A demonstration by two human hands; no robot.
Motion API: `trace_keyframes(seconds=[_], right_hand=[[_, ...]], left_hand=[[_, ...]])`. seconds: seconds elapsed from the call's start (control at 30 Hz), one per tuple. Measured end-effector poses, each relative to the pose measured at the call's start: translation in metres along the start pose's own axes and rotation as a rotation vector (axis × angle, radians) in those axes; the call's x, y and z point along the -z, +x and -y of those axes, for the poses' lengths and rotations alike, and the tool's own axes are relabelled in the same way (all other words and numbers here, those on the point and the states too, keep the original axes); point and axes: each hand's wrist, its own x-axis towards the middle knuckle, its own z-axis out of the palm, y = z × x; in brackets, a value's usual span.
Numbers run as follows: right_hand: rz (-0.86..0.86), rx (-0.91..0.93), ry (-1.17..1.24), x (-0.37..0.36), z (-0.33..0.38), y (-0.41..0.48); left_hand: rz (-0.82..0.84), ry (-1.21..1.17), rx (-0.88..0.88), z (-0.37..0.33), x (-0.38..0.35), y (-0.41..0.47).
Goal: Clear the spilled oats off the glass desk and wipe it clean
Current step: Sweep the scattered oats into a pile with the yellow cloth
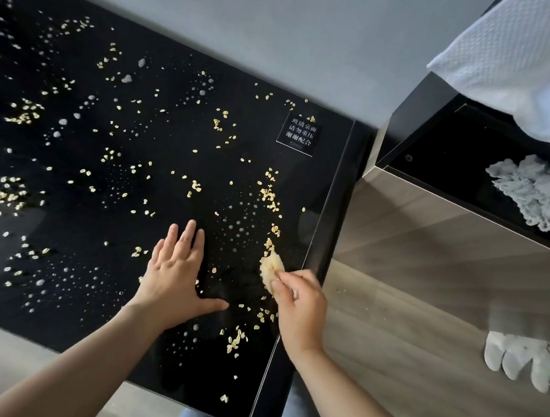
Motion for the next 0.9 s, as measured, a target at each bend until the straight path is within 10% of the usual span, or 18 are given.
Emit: trace_keyframes(seconds=[0.43,0.7,0.9], right_hand=[[-0.245,-0.129,-0.211,0.017,-0.004,0.141],[0.102,0.083,-0.068,-0.027,0.033,0.063],[-0.158,-0.005,-0.043,0.044,0.017,0.081]], left_hand=[[0.024,0.111,-0.007,0.005,-0.009,0.004],[0.034,0.117,-0.008,0.004,-0.007,0.003],[0.047,0.118,-0.001,0.003,-0.006,0.004]])
